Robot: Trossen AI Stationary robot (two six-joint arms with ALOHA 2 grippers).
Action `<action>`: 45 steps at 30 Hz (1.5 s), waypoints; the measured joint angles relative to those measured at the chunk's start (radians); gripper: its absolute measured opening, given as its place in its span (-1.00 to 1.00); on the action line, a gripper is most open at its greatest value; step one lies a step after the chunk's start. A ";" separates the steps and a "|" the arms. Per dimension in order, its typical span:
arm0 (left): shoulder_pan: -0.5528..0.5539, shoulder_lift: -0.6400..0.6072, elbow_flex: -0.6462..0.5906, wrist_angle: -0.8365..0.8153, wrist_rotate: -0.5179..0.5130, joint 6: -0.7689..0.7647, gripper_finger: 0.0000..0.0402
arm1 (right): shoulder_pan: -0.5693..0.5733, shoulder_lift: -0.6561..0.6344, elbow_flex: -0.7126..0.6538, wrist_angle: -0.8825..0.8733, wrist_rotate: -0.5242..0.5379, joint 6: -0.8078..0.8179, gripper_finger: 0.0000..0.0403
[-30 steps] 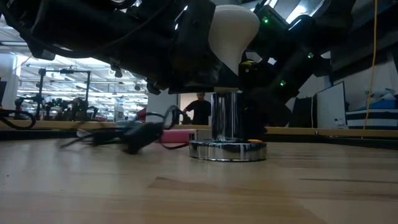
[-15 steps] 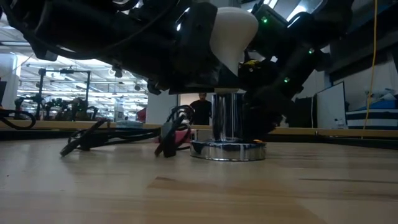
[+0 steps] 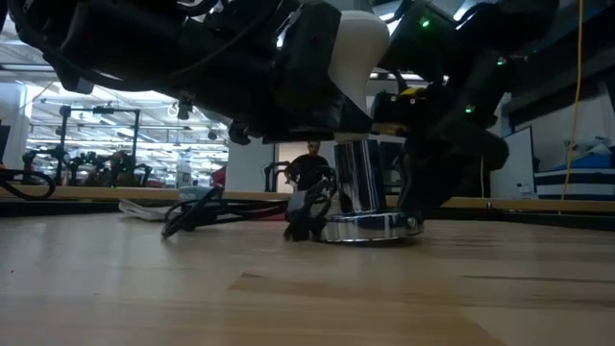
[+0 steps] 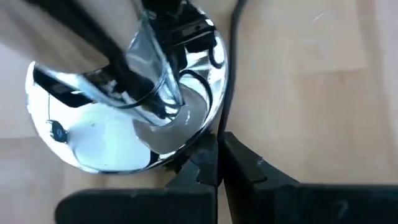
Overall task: Screw lightbulb
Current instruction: Remove the white lightbulb from the silver desk lamp
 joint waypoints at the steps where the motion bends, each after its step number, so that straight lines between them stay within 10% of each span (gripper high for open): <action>1: 0.001 0.000 0.000 0.001 0.001 -0.001 -0.30 | 0.014 -0.001 -0.001 0.004 -0.002 0.024 -0.96; 16: 0.012 -0.002 0.000 0.003 0.000 -0.002 -0.30 | 0.209 0.003 -0.008 0.144 0.166 0.378 -0.92; 45: -0.009 0.000 -0.003 -0.013 -0.120 -0.019 -0.30 | 0.124 -0.074 0.001 0.144 0.401 0.231 -0.95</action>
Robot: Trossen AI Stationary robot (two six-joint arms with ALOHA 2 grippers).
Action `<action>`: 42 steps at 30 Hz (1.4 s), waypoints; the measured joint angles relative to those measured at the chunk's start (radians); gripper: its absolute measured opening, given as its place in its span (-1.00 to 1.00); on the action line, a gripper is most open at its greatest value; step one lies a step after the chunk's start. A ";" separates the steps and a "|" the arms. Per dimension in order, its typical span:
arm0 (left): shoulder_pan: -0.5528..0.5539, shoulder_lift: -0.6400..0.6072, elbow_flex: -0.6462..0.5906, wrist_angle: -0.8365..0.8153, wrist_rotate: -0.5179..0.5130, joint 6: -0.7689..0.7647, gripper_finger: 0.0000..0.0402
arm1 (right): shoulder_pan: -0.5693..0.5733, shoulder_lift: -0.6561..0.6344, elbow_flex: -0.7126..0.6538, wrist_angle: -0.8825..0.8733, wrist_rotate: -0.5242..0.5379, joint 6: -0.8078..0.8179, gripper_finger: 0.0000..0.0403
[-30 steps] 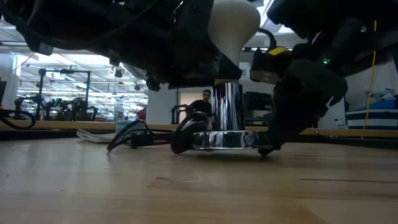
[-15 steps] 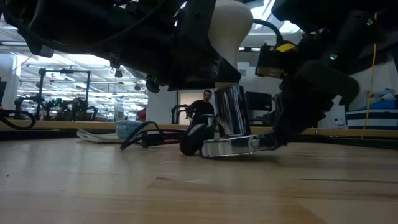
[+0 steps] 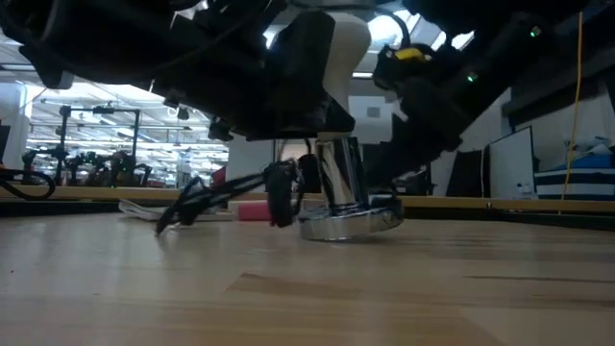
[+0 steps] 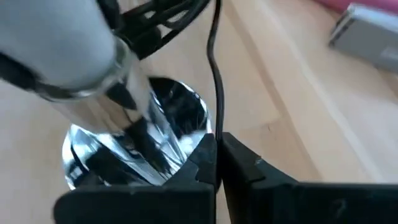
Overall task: Screw lightbulb
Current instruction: Remove the white lightbulb from the silver desk lamp
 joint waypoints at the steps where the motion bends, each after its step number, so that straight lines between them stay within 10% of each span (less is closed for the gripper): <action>1: 0.000 0.000 0.000 0.000 -0.019 -0.001 -0.30 | 0.002 -0.002 0.000 0.016 0.011 -0.001 -0.95; 11: 0.007 0.002 0.000 0.007 -0.212 -0.020 -0.30 | 0.003 -0.013 -0.001 0.080 -0.065 0.033 -0.95; 29: 0.095 0.000 0.000 0.051 -0.120 -0.140 -0.30 | 0.088 0.036 -0.002 0.280 0.009 0.023 -0.93; 42: 0.066 0.002 -0.002 0.025 -0.107 -0.033 -0.30 | 0.071 0.046 0.001 0.290 -0.030 -0.103 -0.34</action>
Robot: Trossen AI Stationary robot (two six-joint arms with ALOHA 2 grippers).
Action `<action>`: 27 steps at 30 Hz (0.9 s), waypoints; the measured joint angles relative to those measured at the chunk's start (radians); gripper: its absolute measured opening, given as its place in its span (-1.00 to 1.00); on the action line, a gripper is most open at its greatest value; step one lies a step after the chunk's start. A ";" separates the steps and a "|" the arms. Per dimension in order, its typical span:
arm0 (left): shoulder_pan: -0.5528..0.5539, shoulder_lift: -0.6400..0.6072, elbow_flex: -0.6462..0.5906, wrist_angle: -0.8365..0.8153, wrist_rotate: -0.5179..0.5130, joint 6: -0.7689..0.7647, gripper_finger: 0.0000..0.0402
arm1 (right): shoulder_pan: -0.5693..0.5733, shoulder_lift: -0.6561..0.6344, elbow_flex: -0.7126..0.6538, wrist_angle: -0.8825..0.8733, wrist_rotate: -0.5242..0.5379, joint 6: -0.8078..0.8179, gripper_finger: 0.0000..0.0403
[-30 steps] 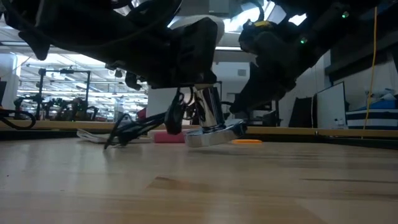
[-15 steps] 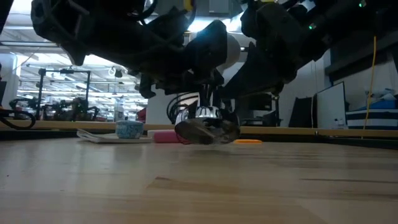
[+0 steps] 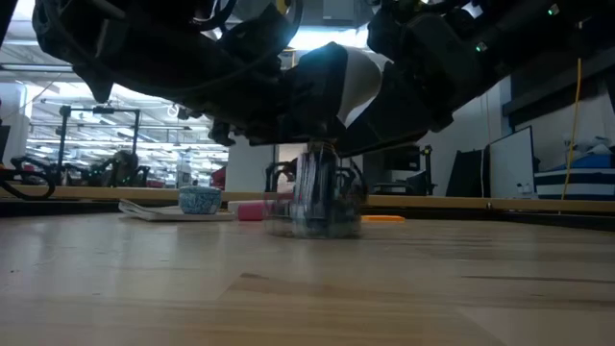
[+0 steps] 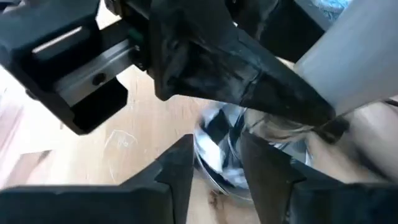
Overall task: Screw lightbulb
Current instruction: Remove the white lightbulb from the silver desk lamp
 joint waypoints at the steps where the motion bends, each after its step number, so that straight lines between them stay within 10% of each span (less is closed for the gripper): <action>1: -0.002 0.000 0.000 0.001 0.000 0.008 -0.30 | 0.000 0.000 0.000 0.002 -0.008 -0.020 -0.31; 27: -0.018 0.000 0.002 0.111 -0.049 0.079 -0.30 | 0.001 -0.148 -0.001 -0.363 0.090 -0.095 -0.40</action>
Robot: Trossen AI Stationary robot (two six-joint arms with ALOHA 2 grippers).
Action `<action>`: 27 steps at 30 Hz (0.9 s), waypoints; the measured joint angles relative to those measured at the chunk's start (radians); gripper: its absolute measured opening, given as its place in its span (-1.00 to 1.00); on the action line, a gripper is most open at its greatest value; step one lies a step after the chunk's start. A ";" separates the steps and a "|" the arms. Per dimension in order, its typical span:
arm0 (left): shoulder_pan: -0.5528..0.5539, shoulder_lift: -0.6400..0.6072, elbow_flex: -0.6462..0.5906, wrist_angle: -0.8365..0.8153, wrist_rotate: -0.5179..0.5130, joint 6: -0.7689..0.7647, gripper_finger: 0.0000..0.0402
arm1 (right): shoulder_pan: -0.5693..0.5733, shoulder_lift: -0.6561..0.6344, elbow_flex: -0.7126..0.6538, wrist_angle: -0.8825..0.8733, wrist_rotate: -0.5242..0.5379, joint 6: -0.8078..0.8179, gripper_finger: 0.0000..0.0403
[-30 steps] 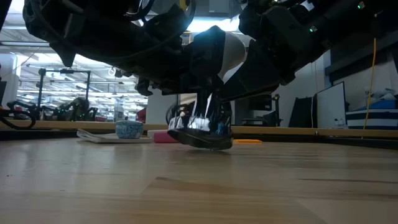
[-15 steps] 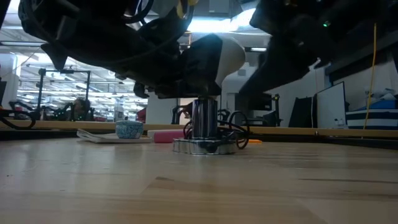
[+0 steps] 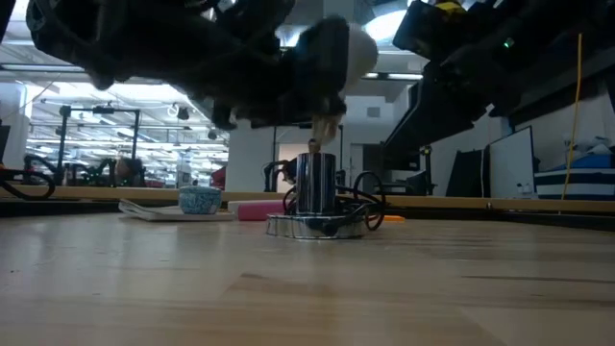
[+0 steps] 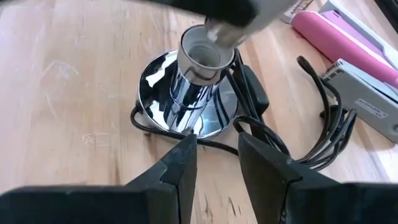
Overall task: Screw lightbulb
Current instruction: Remove the white lightbulb from the silver desk lamp
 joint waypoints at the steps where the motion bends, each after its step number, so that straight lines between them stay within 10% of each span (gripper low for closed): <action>1: 0.000 0.000 0.000 0.041 0.000 0.040 -0.30 | 0.000 0.000 0.000 -0.002 0.000 0.000 -0.40; 17: -0.113 -0.098 0.000 0.205 -0.331 0.414 -0.30 | 0.000 0.001 0.000 -0.072 0.000 -0.002 -0.40; 27: -0.128 -0.094 0.000 -0.358 -0.332 -0.317 -0.30 | 0.000 0.001 0.000 -0.073 -0.001 -0.002 -0.40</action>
